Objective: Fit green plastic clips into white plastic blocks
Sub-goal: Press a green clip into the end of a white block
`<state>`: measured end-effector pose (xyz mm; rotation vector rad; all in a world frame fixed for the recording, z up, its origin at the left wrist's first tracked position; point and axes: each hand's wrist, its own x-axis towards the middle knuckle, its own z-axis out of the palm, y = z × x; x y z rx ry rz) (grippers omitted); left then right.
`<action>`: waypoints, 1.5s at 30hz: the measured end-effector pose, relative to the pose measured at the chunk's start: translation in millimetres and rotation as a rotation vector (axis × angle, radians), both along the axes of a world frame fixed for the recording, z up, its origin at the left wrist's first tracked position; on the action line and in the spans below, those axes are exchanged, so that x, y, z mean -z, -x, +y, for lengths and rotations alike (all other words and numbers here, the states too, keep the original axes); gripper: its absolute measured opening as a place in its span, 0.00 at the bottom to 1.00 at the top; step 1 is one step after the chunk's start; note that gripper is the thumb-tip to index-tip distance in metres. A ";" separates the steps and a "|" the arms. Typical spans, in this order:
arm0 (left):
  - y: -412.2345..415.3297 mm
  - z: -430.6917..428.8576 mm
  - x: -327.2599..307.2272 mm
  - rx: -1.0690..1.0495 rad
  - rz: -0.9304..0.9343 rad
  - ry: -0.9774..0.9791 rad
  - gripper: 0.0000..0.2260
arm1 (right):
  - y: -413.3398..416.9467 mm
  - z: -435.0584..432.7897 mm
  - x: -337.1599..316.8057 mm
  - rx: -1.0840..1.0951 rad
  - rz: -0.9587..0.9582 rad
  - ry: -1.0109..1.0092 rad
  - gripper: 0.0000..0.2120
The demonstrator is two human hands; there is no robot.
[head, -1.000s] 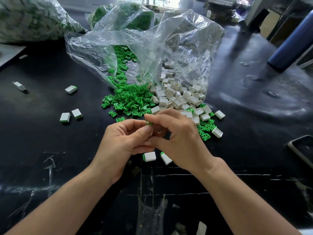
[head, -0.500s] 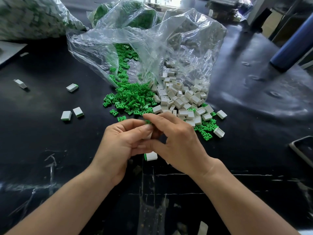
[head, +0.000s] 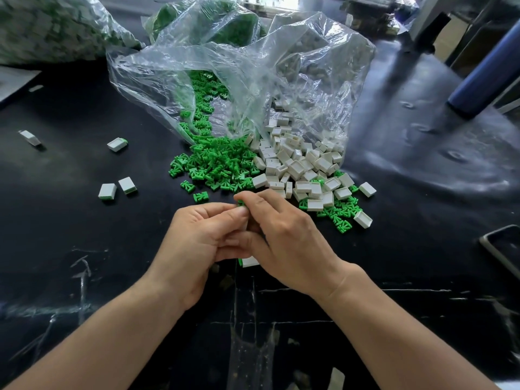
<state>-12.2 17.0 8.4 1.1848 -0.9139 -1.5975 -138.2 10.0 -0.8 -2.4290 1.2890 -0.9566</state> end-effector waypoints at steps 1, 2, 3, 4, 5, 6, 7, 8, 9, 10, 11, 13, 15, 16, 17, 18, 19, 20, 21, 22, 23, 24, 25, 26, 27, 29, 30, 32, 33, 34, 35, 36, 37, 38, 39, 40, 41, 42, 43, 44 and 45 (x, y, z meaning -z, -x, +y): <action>0.3 0.8 -0.1 -0.027 -0.002 0.018 0.08 | -1.5 0.4 0.3 0.000 0.011 0.009 0.23; 0.8 1.8 -0.5 -0.054 0.002 0.032 0.08 | -2.9 0.5 0.9 0.004 0.023 0.019 0.22; 1.4 2.6 -0.8 -0.074 0.008 0.041 0.08 | -4.1 0.4 1.9 0.012 0.034 0.024 0.21; 2.1 3.1 -1.0 -0.088 0.011 0.044 0.07 | -5.1 0.1 3.0 0.019 0.046 0.026 0.20; 2.9 3.2 -1.0 -0.098 0.010 0.041 0.07 | -5.7 -0.5 4.2 0.023 0.058 0.028 0.19; 3.3 3.5 -0.7 -0.105 0.007 0.035 0.07 | -6.0 -1.2 5.5 0.026 0.070 0.032 0.19; 3.6 3.6 -0.3 -0.111 0.006 0.028 0.07 | -6.1 -1.8 6.6 0.029 0.082 0.039 0.19; 3.3 3.9 -0.2 -0.112 0.010 0.021 0.07 | -6.4 -2.1 7.3 0.031 0.088 0.050 0.17; 2.8 4.2 -0.2 -0.112 0.017 0.018 0.07 | -6.6 -2.1 7.5 0.029 0.084 0.062 0.16; 2.2 4.6 -0.4 -0.114 0.024 0.021 0.07 | -6.8 -1.7 7.1 0.023 0.068 0.070 0.15; 1.8 4.8 -0.9 -0.119 0.027 0.030 0.07 | -7.1 -0.9 6.1 0.013 0.042 0.070 0.15; 1.6 5.0 -1.9 -0.123 0.027 0.056 0.07 | -7.0 0.4 3.2 -0.011 -0.015 0.048 0.19; 2.6 5.1 -2.5 -0.113 0.032 0.081 0.07 | -5.8 0.5 1.7 -0.024 -0.050 0.033 0.21; 3.2 5.2 -2.5 -0.107 0.035 0.092 0.07 | -5.1 0.4 1.6 -0.023 -0.053 0.037 0.21; 3.6 5.2 -2.4 -0.101 0.040 0.101 0.07 | -4.5 0.3 1.5 -0.020 -0.051 0.048 0.20; 3.4 5.2 -2.6 -0.088 0.051 0.103 0.07 | -3.8 -0.1 1.4 -0.017 -0.052 0.063 0.20; 3.0 4.8 -2.9 -0.071 0.064 0.100 0.07 | -2.9 -0.7 1.0 -0.014 -0.057 0.076 0.20; 1.9 4.1 -3.1 -0.048 0.074 0.093 0.07 | -1.9 -1.1 0.6 -0.012 -0.066 0.087 0.20; 0.9 3.2 -3.2 -0.023 0.078 0.086 0.07 | -0.8 -1.3 0.2 -0.008 -0.075 0.095 0.20; -0.3 2.2 -3.2 0.001 0.082 0.079 0.08 | 0.6 -1.6 -0.3 -0.006 -0.080 0.101 0.19; -1.2 1.2 -3.0 0.019 0.087 0.071 0.08 | 1.7 -1.7 -0.7 -0.008 -0.080 0.108 0.19; -2.2 0.8 -2.9 0.031 0.099 0.064 0.09 | 2.8 -1.9 -1.0 -0.012 -0.078 0.117 0.19; -2.5 0.4 -2.9 0.035 0.111 0.058 0.10 | 3.4 -1.9 -1.2 -0.018 -0.074 0.125 0.19; -2.6 0.4 -3.3 0.035 0.123 0.052 0.10 | 3.7 -1.8 -1.4 -0.024 -0.074 0.132 0.19; -2.4 1.1 -3.8 0.033 0.128 0.048 0.10 | 4.0 -1.8 -1.5 -0.031 -0.080 0.134 0.19; -2.2 1.2 -4.4 0.036 0.132 0.036 0.10 | 5.0 -2.5 -1.2 -0.047 -0.097 0.130 0.18; -2.4 1.6 -5.0 0.041 0.137 0.026 0.08 | 5.8 -2.9 -0.6 -0.056 -0.103 0.129 0.18; -2.9 2.1 -6.5 0.051 0.156 0.000 0.04 | 7.0 -3.8 1.8 -0.076 -0.111 0.132 0.16; -3.4 2.7 -7.6 0.062 0.162 -0.011 0.04 | 7.6 -4.5 3.4 -0.085 -0.119 0.136 0.15; -4.3 3.1 -8.9 0.077 0.159 -0.018 0.06 | 8.0 -5.3 4.7 -0.091 -0.130 0.142 0.16; -5.1 3.0 -9.1 0.094 0.150 -0.018 0.08 | 8.2 -5.9 6.1 -0.094 -0.143 0.153 0.16; -5.9 3.0 -9.2 0.112 0.136 -0.014 0.10 | 8.7 -6.6 7.2 -0.092 -0.157 0.167 0.16; -6.6 2.9 -9.3 0.133 0.128 -0.010 0.11 | 9.1 -7.1 8.0 -0.092 -0.171 0.180 0.17; -7.3 2.3 -10.0 0.155 0.126 -0.010 0.10 | 9.4 -7.5 8.4 -0.094 -0.184 0.188 0.17; -8.1 1.9 -10.5 0.176 0.123 -0.010 0.10 | 9.9 -7.8 8.5 -0.099 -0.192 0.192 0.17; -9.2 1.4 -11.3 0.193 0.117 -0.009 0.10 | 10.3 -8.1 8.7 -0.101 -0.193 0.198 0.17; -10.2 0.8 -11.2 0.207 0.107 -0.009 0.10 | 11.0 -8.2 9.0 -0.099 -0.189 0.203 0.17; -11.5 1.1 -11.5 0.216 0.094 -0.015 0.10 | 11.6 -8.3 9.2 -0.092 -0.184 0.206 0.17; -12.2 0.9 -11.6 0.224 0.083 -0.024 0.10 | 12.0 -8.4 9.1 -0.086 -0.180 0.204 0.17; -12.9 0.9 -11.9 0.228 0.076 -0.035 0.10 | 12.3 -8.4 8.8 -0.083 -0.177 0.200 0.17; -13.1 0.8 -12.1 0.225 0.068 -0.038 0.10 | 12.6 -8.5 8.4 -0.078 -0.175 0.194 0.17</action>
